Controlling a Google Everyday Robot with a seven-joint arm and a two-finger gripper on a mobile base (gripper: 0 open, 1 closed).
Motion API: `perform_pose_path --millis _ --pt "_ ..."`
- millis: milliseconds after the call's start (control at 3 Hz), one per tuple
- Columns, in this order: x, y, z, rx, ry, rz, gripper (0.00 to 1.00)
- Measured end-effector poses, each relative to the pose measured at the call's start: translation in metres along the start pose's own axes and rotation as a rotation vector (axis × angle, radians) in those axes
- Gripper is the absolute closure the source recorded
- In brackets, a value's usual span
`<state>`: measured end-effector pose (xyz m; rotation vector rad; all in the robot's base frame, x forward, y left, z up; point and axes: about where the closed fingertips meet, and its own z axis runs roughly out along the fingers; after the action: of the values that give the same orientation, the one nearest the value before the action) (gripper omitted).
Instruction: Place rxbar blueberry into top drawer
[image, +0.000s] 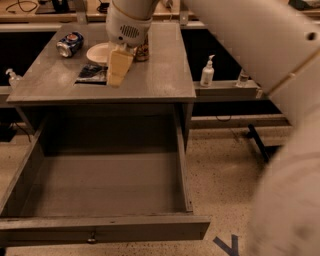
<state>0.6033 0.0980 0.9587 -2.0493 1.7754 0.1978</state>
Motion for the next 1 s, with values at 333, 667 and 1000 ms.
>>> perform_pose_path --millis 333,667,1000 --pt "0.021 0.016 0.001 0.048 -0.031 0.028 1.0" --pt "0.021 0.016 0.001 0.048 -0.031 0.028 1.0" --pt "0.024 0.024 0.018 0.047 -0.074 0.048 1.0"
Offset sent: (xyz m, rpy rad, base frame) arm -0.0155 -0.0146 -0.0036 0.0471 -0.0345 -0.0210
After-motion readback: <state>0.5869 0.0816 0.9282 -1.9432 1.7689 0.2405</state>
